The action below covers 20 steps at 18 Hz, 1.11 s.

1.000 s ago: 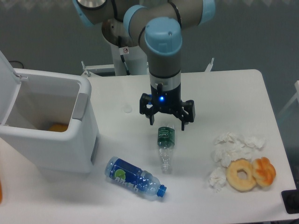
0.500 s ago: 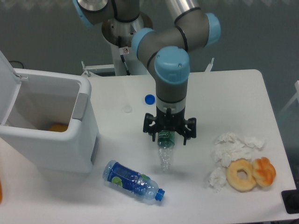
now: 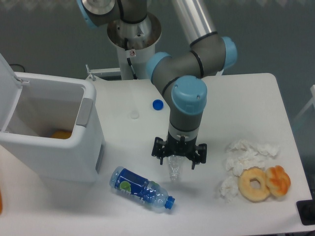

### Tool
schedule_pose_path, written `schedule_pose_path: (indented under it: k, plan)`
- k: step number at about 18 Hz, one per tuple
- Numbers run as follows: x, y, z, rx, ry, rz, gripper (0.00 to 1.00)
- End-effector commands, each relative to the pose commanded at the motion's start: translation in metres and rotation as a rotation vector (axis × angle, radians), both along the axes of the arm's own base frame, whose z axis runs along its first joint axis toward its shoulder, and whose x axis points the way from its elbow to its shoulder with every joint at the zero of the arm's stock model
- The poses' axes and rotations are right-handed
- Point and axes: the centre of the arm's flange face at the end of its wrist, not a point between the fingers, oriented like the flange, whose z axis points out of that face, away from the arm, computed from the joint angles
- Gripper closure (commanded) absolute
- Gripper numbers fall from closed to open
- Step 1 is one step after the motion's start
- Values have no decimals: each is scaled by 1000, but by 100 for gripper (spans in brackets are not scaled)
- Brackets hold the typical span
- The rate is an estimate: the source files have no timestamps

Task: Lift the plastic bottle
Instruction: 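Lift the held clear bottle and carry it toward the blue-labeled bottle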

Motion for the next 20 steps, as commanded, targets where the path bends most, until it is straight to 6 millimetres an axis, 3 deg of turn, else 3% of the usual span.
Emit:
schedule_pose_path:
  k: [13,20]
  plan:
    - [-2,4,-41,-23,-20,4,0]
    - [-1,8,-53,-29,-27,8,0]
